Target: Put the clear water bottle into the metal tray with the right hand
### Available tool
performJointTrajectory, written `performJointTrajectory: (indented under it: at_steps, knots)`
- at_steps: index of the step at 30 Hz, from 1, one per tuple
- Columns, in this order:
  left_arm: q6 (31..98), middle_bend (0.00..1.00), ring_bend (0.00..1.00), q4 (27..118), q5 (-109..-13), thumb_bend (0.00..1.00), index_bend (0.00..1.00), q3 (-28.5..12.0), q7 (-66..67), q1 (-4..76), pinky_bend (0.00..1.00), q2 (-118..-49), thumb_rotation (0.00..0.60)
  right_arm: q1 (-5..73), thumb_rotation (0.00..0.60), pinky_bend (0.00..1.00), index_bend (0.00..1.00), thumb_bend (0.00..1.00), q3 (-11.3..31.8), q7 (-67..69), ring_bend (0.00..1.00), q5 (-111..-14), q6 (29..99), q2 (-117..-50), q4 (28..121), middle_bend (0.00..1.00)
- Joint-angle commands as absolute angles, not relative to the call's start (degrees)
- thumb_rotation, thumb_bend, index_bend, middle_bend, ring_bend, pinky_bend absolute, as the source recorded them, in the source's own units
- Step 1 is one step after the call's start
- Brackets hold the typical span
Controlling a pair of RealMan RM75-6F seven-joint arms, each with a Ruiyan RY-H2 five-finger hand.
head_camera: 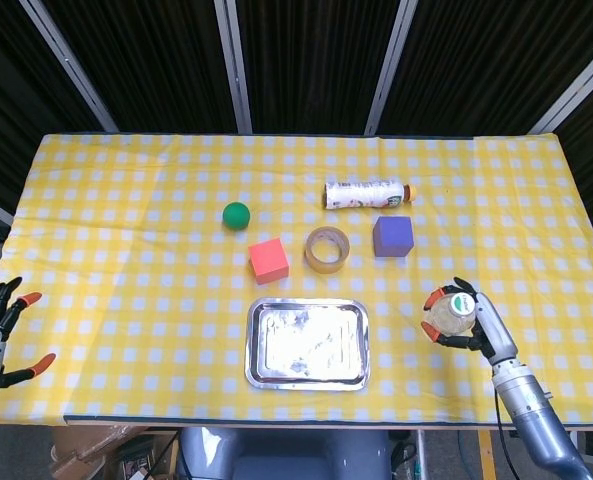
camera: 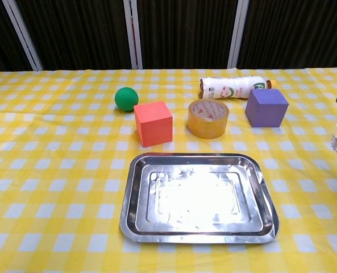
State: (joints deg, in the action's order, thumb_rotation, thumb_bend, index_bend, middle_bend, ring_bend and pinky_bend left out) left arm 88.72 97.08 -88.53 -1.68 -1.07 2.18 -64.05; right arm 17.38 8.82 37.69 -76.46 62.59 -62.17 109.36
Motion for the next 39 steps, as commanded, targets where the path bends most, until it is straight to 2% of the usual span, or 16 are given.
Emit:
performJointTrajectory:
  at_steps: [1, 7, 11, 13, 17, 23, 25, 28, 32, 39]
  knots:
    - [88.83, 0.02, 0.00, 97.00, -88.48, 0.15, 0.19, -1.77, -0.96, 2.20, 0.00, -64.18, 0.600, 18.05, 0.600, 0.00, 0.80, 0.58, 7.82, 34.56, 0.30, -78.50, 61.71, -64.13, 111.41, 0.62]
    - [88.40, 0.02, 0.00, 96.44, -88.04, 0.15, 0.19, -1.94, -1.73, 2.41, 0.00, -64.14, 0.600, 21.98, 0.600, 0.00, 0.80, 0.59, 8.22, 22.99, 0.30, -76.18, 59.94, -72.36, 118.21, 0.62]
    - [88.72, 0.02, 0.00, 96.08, -87.66, 0.15, 0.19, -2.21, -2.98, 2.27, 0.00, -63.75, 0.600, 24.83, 0.600, 0.00, 0.80, 0.59, 8.74, 11.88, 0.30, -70.49, 60.24, -80.16, 121.55, 0.62]
    - [88.46, 0.02, 0.00, 95.76, -87.35, 0.15, 0.19, -2.29, -3.24, 2.35, 0.00, -63.66, 0.600, 25.21, 0.600, 0.00, 0.80, 0.59, 9.40, 8.65, 0.30, -67.47, 61.71, -81.83, 122.26, 0.62]
    - [88.29, 0.02, 0.00, 95.65, -87.46, 0.15, 0.19, -2.25, -3.47, 2.48, 0.00, -63.67, 0.600, 23.76, 0.600, 0.00, 0.80, 0.59, 10.17, 8.37, 0.30, -65.22, 64.23, -79.04, 122.08, 0.62]
    - [87.96, 0.02, 0.00, 95.89, -87.49, 0.15, 0.19, -2.10, -2.94, 2.62, 0.00, -63.92, 0.600, 19.74, 0.600, 0.00, 0.80, 0.59, 11.29, 16.27, 0.30, -65.66, 65.41, -69.07, 119.30, 0.62]
    - [88.08, 0.02, 0.00, 96.13, -87.80, 0.15, 0.19, -2.00, -2.36, 2.63, 0.00, -64.08, 0.600, 17.20, 0.600, 0.00, 0.80, 0.59, 11.65, 20.93, 0.30, -66.04, 66.28, -63.81, 116.33, 0.62]
    - [88.40, 0.02, 0.00, 96.48, -87.99, 0.15, 0.19, -1.95, -1.75, 2.53, 0.00, -64.21, 0.600, 15.57, 0.600, 0.00, 0.80, 0.59, 10.74, 27.43, 0.30, -69.66, 64.46, -59.66, 113.77, 0.62]
    - [88.67, 0.02, 0.00, 96.66, -88.19, 0.15, 0.19, -1.87, -1.96, 2.40, 0.00, -64.05, 0.600, 15.30, 0.600, 0.00, 0.80, 0.59, 9.44, 31.68, 0.30, -74.12, 63.23, -59.92, 112.21, 0.62]
    - [89.89, 0.02, 0.00, 96.60, -88.35, 0.15, 0.19, -2.12, -4.28, 1.91, 0.00, -63.01, 0.600, 18.85, 0.600, 0.00, 0.80, 0.59, 7.27, 24.23, 0.30, -77.70, 60.50, -68.78, 116.65, 0.62]
